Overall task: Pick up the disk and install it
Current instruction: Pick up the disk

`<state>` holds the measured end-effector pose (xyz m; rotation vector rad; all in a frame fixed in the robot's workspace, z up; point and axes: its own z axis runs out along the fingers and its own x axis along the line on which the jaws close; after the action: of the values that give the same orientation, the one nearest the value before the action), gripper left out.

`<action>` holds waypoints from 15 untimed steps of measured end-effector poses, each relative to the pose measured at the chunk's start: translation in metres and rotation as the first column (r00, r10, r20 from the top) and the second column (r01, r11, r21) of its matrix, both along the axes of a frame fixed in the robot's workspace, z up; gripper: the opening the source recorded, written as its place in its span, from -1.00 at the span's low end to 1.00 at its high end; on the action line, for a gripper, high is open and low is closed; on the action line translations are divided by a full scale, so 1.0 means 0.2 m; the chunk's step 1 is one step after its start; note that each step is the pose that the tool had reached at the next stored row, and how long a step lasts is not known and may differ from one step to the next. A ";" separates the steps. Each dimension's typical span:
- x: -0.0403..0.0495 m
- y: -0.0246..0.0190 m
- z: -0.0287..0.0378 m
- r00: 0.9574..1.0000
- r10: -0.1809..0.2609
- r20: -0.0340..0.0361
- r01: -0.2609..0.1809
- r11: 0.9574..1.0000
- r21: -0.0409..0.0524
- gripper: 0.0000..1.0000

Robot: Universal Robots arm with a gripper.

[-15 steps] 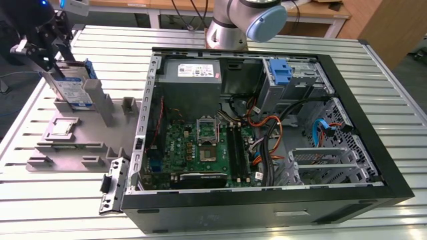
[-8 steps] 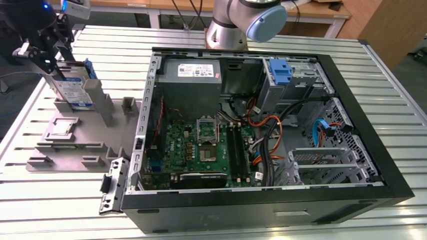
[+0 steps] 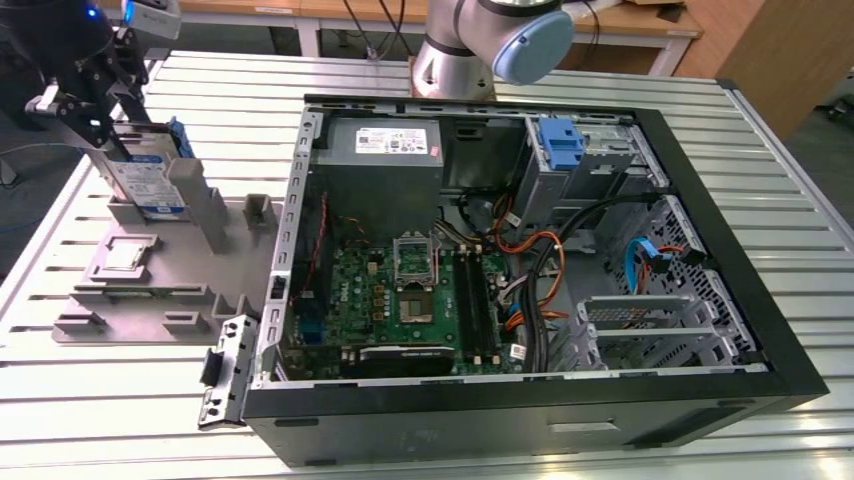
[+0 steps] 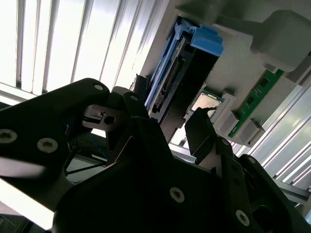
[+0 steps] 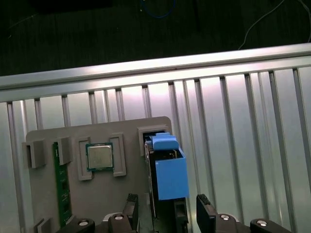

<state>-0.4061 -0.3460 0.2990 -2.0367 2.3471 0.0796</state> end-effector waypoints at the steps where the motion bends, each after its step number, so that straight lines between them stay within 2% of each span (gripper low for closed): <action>1: 0.000 0.000 0.000 1.000 0.000 0.000 0.000 1.000 0.000 0.18; 5: 0.001 0.000 0.006 1.000 0.000 0.000 0.000 1.000 0.003 0.18; 15: 0.014 0.003 0.005 1.000 0.003 0.000 -0.003 1.000 0.003 0.18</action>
<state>-0.4034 -0.3455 0.2999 -2.0388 2.3429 0.0829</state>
